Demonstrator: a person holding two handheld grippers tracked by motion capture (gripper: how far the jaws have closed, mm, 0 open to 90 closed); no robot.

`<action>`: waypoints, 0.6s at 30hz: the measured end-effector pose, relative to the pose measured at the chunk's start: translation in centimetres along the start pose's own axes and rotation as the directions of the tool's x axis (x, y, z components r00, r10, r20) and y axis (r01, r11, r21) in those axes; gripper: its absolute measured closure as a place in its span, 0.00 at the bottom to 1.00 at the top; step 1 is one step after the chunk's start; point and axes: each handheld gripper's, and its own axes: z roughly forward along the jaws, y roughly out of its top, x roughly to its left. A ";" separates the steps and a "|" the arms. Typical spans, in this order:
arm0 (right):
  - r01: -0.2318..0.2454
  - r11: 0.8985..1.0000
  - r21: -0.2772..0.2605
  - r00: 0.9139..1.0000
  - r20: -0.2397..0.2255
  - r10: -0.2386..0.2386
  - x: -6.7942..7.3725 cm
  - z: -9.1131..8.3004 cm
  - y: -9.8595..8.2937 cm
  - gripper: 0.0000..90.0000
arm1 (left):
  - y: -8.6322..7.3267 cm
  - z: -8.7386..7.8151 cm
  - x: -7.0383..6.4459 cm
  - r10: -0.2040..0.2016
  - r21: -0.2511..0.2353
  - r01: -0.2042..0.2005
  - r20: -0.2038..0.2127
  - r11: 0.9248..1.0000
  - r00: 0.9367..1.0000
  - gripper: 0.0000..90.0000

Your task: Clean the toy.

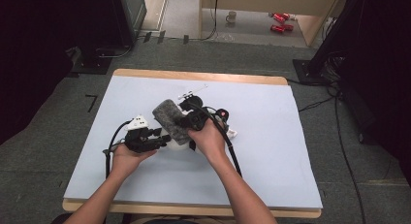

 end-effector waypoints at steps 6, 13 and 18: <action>-0.018 1.000 -0.009 0.999 0.040 0.018 -1.2 -1.6 -0.4 0.87 | 0.0 0.0 0.0 0.005 0.001 -0.005 -0.001 1.000 1.000 0.64; -0.024 0.999 0.030 0.994 0.104 0.021 -2.5 -2.7 -0.9 0.87 | -0.2 0.1 0.2 0.011 0.007 -0.011 0.012 1.000 1.000 0.64; -0.048 0.999 0.020 0.987 0.154 0.044 -3.8 -3.6 -1.1 0.88 | -0.2 0.1 0.2 0.005 0.006 -0.005 0.018 1.000 1.000 0.64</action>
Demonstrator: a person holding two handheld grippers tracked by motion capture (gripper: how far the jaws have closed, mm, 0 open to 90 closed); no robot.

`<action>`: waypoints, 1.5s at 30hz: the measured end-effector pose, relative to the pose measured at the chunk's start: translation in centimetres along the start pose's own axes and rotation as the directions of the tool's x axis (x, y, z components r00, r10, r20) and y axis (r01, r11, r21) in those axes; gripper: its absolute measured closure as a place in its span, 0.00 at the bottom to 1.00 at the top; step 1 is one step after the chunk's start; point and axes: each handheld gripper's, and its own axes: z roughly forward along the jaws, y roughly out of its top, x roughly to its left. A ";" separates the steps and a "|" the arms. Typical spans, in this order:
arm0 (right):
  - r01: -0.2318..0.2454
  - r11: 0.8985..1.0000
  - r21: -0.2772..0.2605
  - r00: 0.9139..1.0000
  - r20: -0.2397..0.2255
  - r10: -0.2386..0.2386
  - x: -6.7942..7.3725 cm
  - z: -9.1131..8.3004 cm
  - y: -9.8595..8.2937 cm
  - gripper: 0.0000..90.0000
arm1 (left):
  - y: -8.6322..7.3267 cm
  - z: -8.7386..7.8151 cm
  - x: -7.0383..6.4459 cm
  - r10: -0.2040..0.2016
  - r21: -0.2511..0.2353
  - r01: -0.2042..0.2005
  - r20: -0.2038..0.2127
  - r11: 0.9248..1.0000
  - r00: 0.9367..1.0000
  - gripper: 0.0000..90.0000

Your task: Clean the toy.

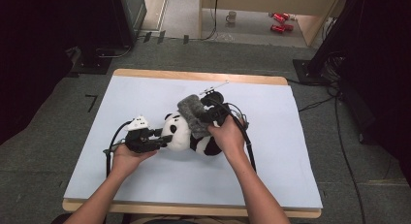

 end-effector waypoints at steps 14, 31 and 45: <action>-0.030 0.994 -0.103 0.994 -0.111 0.019 2.1 -1.8 0.2 0.88 | 0.1 -0.1 0.0 -0.016 -0.001 0.017 0.006 1.000 1.000 0.67; 0.059 0.994 -0.088 0.993 -0.098 -0.068 5.3 1.5 -2.6 0.88 | 0.5 -0.1 -0.2 -0.007 0.019 0.007 -0.025 1.000 1.000 0.70; 0.016 0.995 -0.094 0.999 -0.042 -0.020 1.0 -1.2 -3.1 0.89 | 0.6 0.2 -0.4 0.005 0.021 -0.004 -0.023 1.000 1.000 0.71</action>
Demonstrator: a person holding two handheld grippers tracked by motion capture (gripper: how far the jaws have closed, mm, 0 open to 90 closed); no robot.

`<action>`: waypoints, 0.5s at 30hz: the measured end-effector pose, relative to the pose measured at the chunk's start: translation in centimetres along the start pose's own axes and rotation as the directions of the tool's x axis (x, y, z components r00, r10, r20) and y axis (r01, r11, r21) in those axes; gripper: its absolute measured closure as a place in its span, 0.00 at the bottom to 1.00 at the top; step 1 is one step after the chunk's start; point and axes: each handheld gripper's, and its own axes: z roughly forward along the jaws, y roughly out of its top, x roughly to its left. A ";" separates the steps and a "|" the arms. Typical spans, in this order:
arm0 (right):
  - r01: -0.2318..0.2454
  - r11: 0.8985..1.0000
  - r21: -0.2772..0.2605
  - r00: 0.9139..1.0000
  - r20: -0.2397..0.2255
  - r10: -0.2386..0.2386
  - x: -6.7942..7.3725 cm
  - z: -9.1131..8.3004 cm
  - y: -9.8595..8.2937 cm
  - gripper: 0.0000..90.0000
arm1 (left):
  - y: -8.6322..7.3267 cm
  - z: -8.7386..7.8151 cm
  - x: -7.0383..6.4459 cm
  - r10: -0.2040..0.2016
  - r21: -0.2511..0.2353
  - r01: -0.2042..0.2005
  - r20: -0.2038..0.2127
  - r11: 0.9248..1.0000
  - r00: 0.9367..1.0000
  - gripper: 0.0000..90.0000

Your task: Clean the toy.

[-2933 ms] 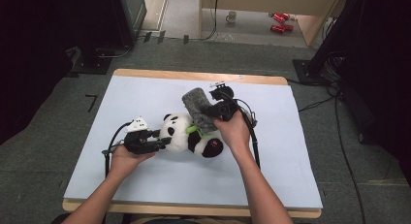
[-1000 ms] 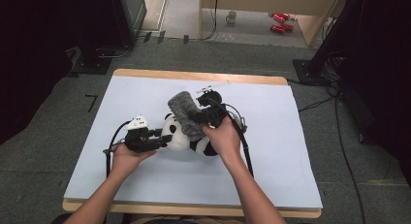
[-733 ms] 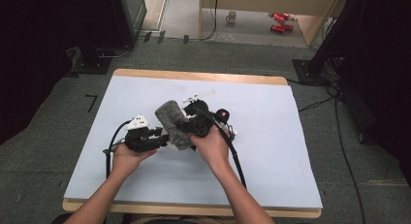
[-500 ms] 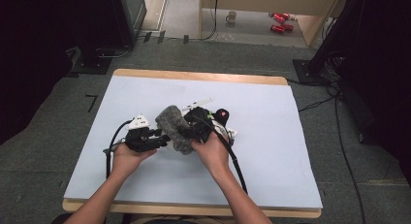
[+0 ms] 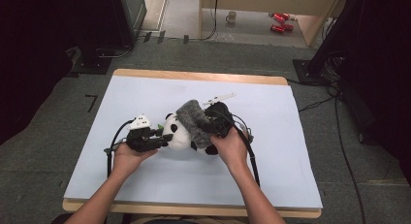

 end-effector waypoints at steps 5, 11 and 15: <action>-0.028 1.000 -0.010 0.999 0.037 0.029 -1.4 -1.3 0.7 0.88 | -0.1 0.0 0.0 0.005 0.007 -0.005 0.001 1.000 1.000 0.71; -0.050 0.997 -0.052 0.998 0.037 0.052 -2.5 -3.2 2.2 0.89 | -0.3 0.0 0.1 0.009 0.013 -0.009 0.007 1.000 1.000 0.71; -0.068 0.994 -0.089 0.997 0.034 0.071 -3.4 -4.7 3.5 0.89 | -0.3 0.0 0.1 0.014 0.014 -0.014 0.009 1.000 1.000 0.71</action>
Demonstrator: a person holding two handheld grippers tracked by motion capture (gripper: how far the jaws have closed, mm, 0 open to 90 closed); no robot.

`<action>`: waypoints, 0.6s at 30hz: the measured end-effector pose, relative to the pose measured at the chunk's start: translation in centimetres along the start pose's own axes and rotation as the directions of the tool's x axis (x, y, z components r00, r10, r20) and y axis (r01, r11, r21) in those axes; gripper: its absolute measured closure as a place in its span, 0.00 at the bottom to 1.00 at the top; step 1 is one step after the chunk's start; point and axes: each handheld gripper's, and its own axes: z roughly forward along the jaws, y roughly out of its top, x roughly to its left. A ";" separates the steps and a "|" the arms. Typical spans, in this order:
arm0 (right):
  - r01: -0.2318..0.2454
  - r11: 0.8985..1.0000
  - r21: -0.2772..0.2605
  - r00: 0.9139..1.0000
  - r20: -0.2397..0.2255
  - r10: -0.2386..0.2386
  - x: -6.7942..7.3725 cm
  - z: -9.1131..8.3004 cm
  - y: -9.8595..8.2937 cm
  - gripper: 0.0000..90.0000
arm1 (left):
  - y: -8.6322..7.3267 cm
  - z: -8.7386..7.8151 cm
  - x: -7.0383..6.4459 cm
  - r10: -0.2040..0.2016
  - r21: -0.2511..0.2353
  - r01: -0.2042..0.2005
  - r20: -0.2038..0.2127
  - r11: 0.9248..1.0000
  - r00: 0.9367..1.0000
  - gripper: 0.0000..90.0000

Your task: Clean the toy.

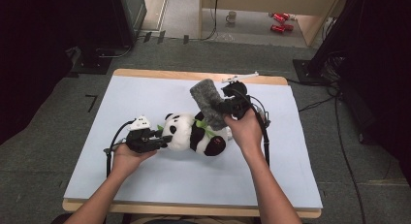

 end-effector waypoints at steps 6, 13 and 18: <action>-0.047 0.999 0.027 0.998 -0.038 0.048 -1.3 0.9 0.3 0.89 | -0.1 0.0 0.0 0.006 -0.003 -0.006 0.004 1.000 1.000 0.71; -0.060 0.992 0.107 0.994 -0.082 0.069 -0.9 5.1 -1.8 0.88 | 0.0 0.1 -0.2 0.022 0.023 -0.022 -0.012 1.000 1.000 0.71; -0.060 0.994 0.095 0.996 -0.062 0.066 -1.4 5.6 -2.7 0.88 | 0.0 0.1 -0.2 0.021 0.024 -0.021 -0.014 0.999 1.000 0.71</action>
